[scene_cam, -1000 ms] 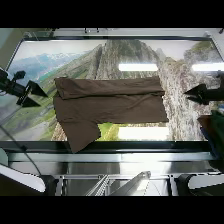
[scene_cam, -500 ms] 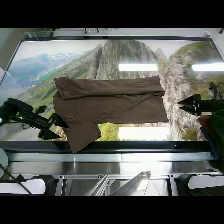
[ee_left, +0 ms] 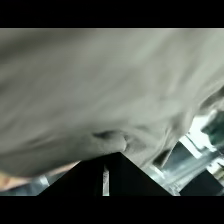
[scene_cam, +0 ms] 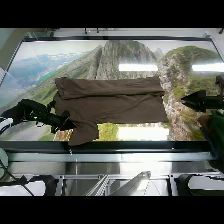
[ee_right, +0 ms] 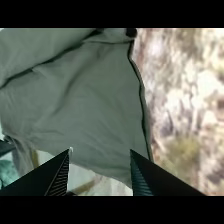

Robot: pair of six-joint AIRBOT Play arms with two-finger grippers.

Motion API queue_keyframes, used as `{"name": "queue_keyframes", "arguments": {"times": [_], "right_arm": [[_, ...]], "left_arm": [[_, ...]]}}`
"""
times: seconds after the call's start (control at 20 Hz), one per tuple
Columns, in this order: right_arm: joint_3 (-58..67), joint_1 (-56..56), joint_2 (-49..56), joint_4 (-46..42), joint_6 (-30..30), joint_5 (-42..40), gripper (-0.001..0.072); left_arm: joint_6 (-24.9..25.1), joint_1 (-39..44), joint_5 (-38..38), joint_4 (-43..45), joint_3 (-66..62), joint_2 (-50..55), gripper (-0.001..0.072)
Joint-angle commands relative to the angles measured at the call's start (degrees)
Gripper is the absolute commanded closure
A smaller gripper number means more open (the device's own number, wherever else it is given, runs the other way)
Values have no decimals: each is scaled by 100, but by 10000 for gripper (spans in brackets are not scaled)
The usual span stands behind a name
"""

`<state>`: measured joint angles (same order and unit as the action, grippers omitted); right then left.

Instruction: Fold the shirts.

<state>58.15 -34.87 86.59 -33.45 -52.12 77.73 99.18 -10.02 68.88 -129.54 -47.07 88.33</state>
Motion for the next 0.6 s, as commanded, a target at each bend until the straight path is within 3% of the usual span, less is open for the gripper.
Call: {"name": "queue_keyframes", "arguments": {"times": [0.0, 0.1, 0.15, 0.35, 0.55], "right_arm": [[-146, 50, -55, -973, -673, -146, 280], [-553, 87, -50, -1132, -732, -374, 256], [-758, 142, -48, -1141, -732, -492, 203], [-1241, 549, -35, -1110, -730, -807, 208], [-1241, 1305, 59, -546, -684, -994, 212]], "left_arm": [[243, 122, 164, -74, -319, -7, 682], [358, 98, 540, -76, -452, -9, 682], [404, 74, 710, -81, -490, -9, 682], [496, -46, 1226, -114, -494, -9, 682], [649, -291, 1652, -118, -494, -9, 682]]}}
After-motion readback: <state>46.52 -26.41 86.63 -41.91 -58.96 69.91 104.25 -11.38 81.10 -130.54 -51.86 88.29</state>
